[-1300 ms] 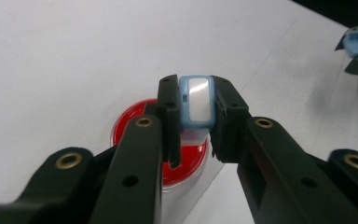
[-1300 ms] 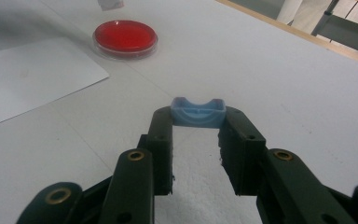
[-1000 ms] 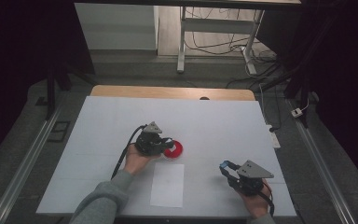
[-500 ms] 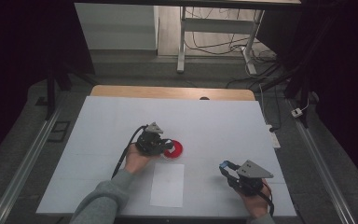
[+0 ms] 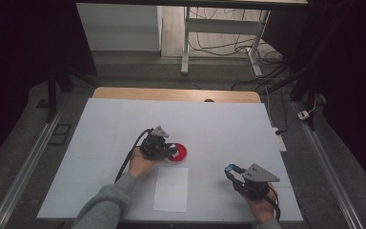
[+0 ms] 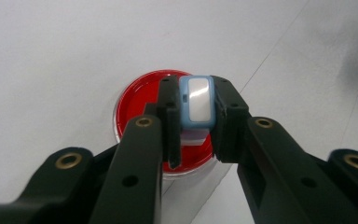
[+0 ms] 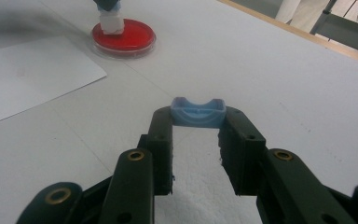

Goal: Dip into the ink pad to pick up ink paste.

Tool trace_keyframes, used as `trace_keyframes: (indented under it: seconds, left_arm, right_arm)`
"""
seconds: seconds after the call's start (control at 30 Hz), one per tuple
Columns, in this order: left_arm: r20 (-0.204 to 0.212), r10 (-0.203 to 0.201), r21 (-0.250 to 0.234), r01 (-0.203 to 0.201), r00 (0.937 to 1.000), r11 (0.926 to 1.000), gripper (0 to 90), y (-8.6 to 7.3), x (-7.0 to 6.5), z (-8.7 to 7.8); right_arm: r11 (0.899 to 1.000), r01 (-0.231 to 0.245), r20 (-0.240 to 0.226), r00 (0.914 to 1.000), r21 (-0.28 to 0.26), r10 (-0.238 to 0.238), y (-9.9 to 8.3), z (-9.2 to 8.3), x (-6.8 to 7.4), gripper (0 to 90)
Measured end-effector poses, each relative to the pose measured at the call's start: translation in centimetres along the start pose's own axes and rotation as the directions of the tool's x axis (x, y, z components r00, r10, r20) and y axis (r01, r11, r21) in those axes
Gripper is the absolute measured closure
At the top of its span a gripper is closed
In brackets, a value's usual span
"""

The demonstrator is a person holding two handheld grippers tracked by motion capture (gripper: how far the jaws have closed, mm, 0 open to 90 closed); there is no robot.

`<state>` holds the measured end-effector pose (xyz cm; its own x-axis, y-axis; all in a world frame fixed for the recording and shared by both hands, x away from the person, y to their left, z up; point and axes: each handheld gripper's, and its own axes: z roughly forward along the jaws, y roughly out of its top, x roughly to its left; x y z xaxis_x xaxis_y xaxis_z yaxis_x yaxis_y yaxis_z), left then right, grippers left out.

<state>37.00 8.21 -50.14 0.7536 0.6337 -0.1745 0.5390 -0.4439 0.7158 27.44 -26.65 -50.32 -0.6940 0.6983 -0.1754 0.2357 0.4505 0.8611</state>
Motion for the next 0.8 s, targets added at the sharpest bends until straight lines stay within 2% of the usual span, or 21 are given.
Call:
trace_keyframes:
  seconds: [0.37,0.5,0.8]
  left_arm:
    - [-0.002,-0.001,-0.002,0.001,1.0,1.0,75.0,-0.01,-0.01,0.38]
    - [-0.014,0.015,0.002,-0.015,0.9998,0.9999,75.2,0.11,-0.2,0.55]
    - [-0.021,0.02,0.02,-0.019,0.9996,0.9996,75.4,0.07,-0.3,0.85]
  right_arm:
    - [1.0,0.003,0.0,1.0,0.0,-0.003,0.02,0.08,0.01,65.9]
    - [1.0,0.005,-0.002,1.0,-0.001,-0.005,0.02,0.08,0.04,65.9]
    - [1.0,0.006,-0.001,1.0,-0.001,-0.006,0.04,0.04,0.03,65.9]
